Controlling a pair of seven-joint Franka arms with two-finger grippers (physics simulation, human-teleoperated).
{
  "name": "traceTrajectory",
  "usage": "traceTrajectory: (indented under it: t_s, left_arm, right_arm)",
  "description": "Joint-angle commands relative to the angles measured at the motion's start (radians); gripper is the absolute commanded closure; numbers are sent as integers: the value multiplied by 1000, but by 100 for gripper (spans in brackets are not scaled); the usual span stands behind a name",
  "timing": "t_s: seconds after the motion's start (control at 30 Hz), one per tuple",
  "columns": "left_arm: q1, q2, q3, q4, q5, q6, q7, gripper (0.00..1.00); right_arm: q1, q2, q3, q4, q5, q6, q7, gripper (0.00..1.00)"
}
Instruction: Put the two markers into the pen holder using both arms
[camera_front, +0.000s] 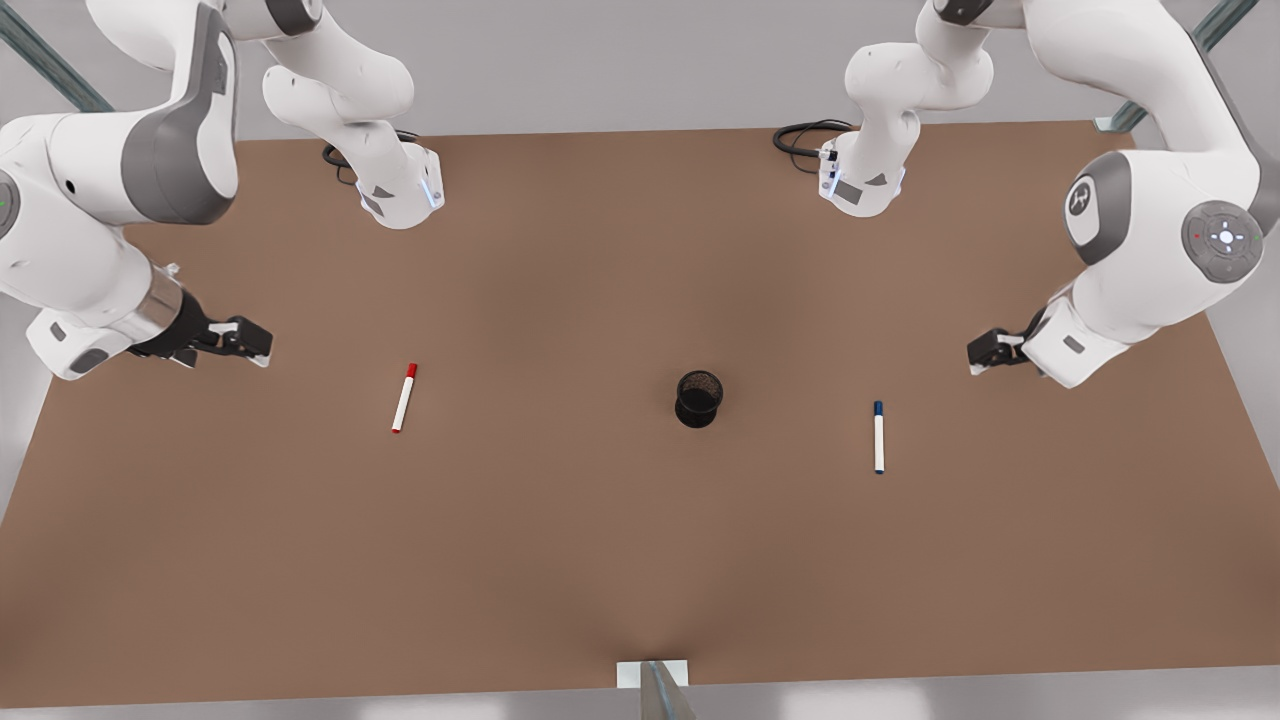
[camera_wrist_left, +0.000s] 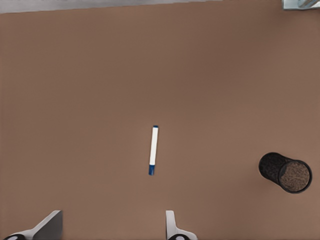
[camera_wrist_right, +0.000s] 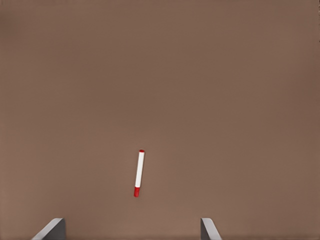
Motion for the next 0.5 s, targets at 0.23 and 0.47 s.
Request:
traceTrajectory:
  t_s: [0.23, 0.47]
  left_arm:
    - [-29, 224, -3, -130, -12, 493, -108, 0]
    - [-26, 281, -4, -379, -74, 825, -148, 1]
  right_arm:
    - [-11, -1, 0, -2, 1, 2, 0, 0]
    - [-11, -1, 6, -2, 1, 2, 2, 0]
